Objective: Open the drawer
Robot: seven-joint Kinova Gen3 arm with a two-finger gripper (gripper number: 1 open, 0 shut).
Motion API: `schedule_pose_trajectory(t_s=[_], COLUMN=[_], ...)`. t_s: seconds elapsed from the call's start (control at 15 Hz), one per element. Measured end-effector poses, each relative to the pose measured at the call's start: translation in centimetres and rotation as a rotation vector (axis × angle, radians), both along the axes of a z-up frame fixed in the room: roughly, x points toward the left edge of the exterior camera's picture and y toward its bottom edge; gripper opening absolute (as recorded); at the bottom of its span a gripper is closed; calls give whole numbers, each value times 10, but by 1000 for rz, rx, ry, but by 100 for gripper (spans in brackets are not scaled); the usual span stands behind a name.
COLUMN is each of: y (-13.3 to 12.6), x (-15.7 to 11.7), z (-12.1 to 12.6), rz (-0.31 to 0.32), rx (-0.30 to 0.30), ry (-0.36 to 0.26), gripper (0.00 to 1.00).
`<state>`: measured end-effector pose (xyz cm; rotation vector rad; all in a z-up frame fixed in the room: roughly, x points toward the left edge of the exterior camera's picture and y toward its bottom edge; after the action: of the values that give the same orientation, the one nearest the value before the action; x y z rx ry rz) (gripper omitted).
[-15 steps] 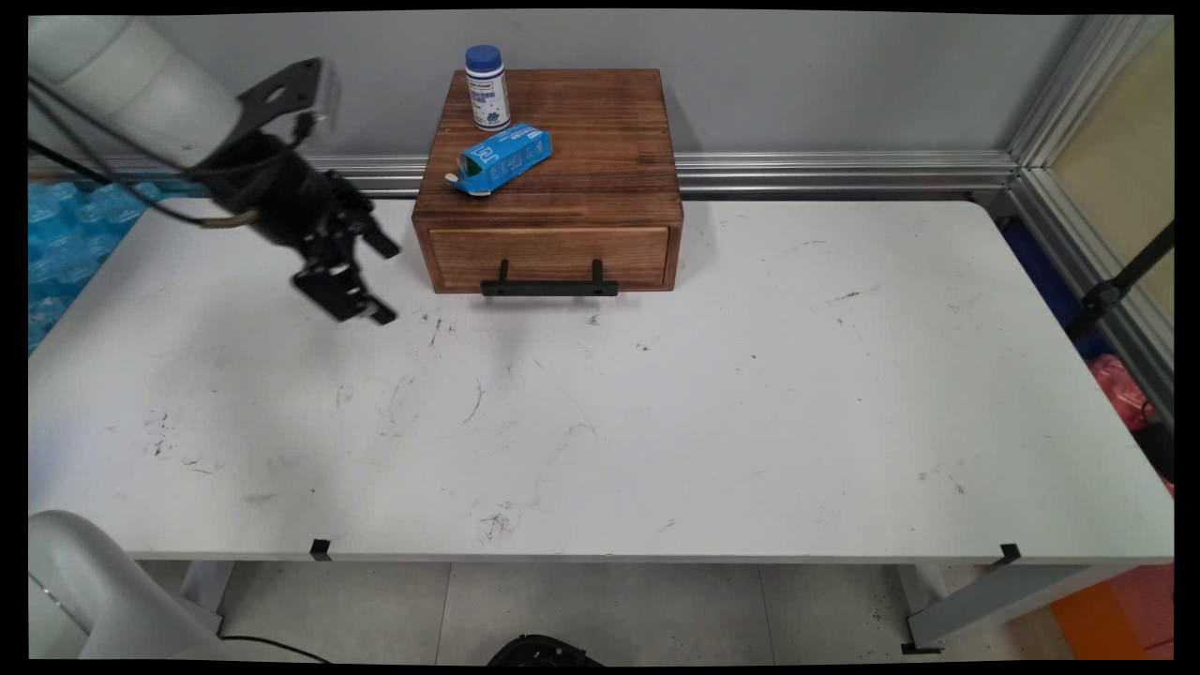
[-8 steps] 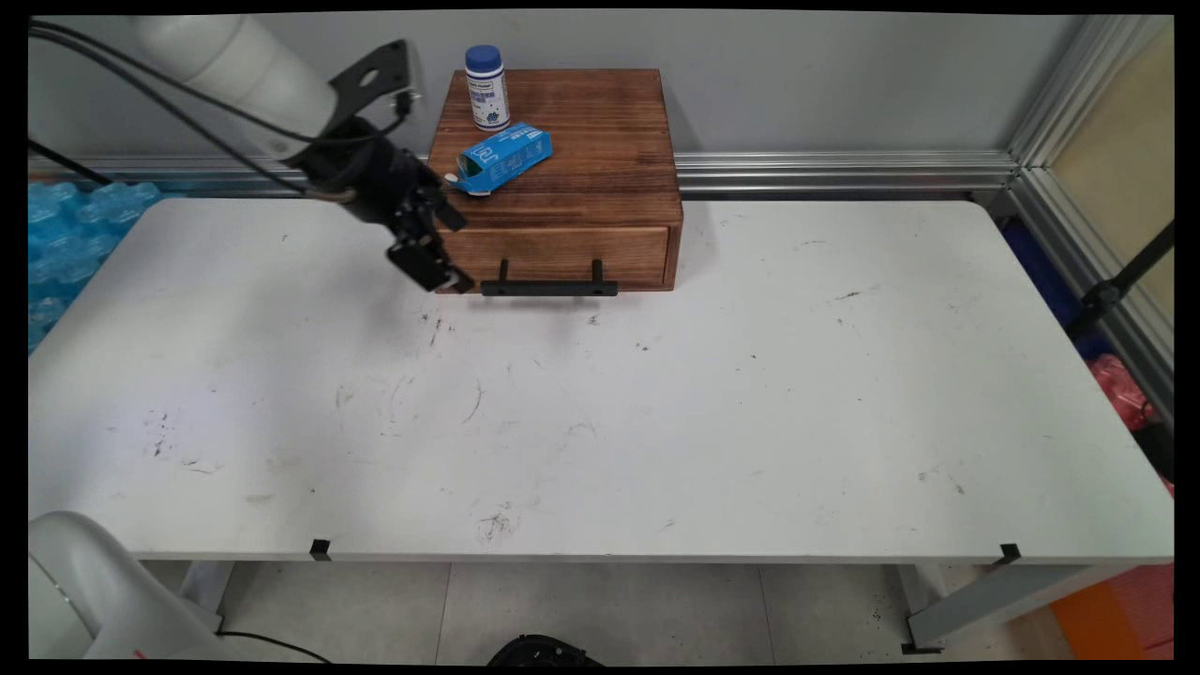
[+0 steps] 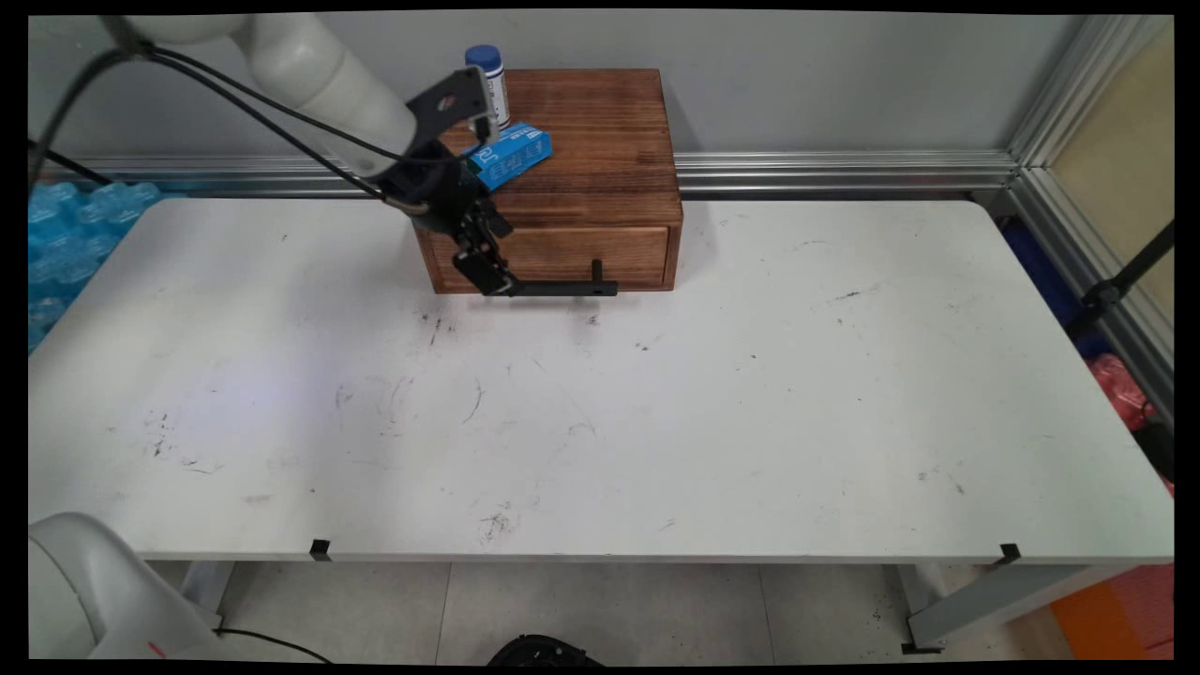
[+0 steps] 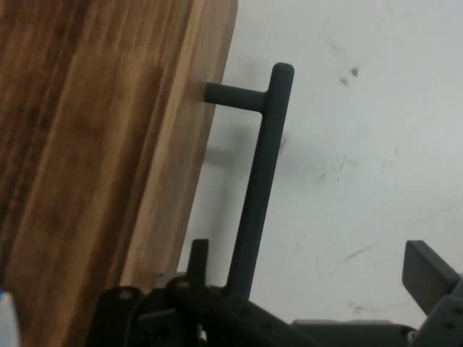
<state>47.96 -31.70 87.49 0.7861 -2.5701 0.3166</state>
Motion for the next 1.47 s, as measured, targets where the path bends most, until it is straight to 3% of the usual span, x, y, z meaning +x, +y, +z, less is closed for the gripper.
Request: schedule_pose_trajectory(t_s=[0.6,1.47], y=[-24,-42], x=[-30,-46], z=[-52,-85], rz=[-9,-53], rx=[59,79], ry=[-34,-71], gripper=[100,100])
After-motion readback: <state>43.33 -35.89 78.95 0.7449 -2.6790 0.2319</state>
